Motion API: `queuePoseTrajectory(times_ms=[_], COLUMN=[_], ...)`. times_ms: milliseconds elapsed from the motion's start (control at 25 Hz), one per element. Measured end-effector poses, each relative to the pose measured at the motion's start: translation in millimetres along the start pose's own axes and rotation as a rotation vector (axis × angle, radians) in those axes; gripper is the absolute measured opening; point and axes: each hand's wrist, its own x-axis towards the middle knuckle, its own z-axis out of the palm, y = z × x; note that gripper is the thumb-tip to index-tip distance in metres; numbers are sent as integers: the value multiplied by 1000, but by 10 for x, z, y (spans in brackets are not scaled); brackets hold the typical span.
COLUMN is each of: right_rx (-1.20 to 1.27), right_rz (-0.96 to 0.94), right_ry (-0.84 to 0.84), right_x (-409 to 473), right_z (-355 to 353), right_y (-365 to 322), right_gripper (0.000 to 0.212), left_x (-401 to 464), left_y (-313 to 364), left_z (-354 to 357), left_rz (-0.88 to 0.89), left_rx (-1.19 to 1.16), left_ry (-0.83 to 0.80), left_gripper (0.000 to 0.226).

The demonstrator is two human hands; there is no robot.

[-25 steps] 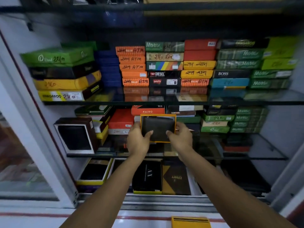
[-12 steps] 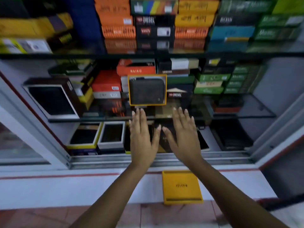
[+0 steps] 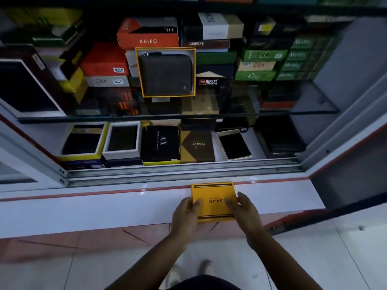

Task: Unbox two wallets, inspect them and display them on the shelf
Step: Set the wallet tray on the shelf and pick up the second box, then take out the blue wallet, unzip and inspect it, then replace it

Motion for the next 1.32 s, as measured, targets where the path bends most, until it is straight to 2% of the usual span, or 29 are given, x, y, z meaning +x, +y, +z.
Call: queuePoseTrajectory(times_ms=[80, 160, 280, 480, 600, 720, 840, 920, 1000, 1080, 1240, 1280, 1320], right_rx=[110, 147, 30, -68, -189, -285, -162, -55, 7, 32, 80, 109, 140], right_rz=[73, 81, 5, -258, -438, -491, -408, -319, -248, -146, 68, 72, 51], right_ry=[-24, -81, -176, -42, -109, -244, -349, -363, -363, -372, -487, -498, -491], right_x=[39, 42, -16, -160, -271, -348, -451, -496, -495, -449, -281, -226, -213], right_z=[-97, -195, -219, -114, 92, 459, 730, 808, 855, 889, 897, 875, 829], right_y=[-103, -201, -315, -547, -679, -652, -635, -632, -608, -574, -470, -427, -422], right_gripper=[70, 61, 50, 42, 55, 70, 66, 45, 32, 37, 84, 81, 65], left_x=[41, 49, 29, -165, -253, -301, -355, -398, -408, -417, -343, -311, -301], left_y=[87, 153, 220, 386, 401, 251, 84, 21, -42, -79, -117, -146, -145], left_z=[-18, -69, -157, -390, -718, -1028, -1146, -1169, -1183, -1173, -1097, -1060, -1008], left_rz=[-166, -262, -241, -171, -223, -268, -228, -185, -148, -94, -83, -87, -82], left_rx=[-138, -271, -320, -410, -469, -548, -494, -475, -467, -406, -177, -96, -41], left_ry=[-41, -84, -117, -82, -62, 23, 207, 340, 382, 371, 300, 269, 264], left_gripper=[30, 35, 40, 44, 40, 35, 28, 20, 17, 24, 38, 46, 54])
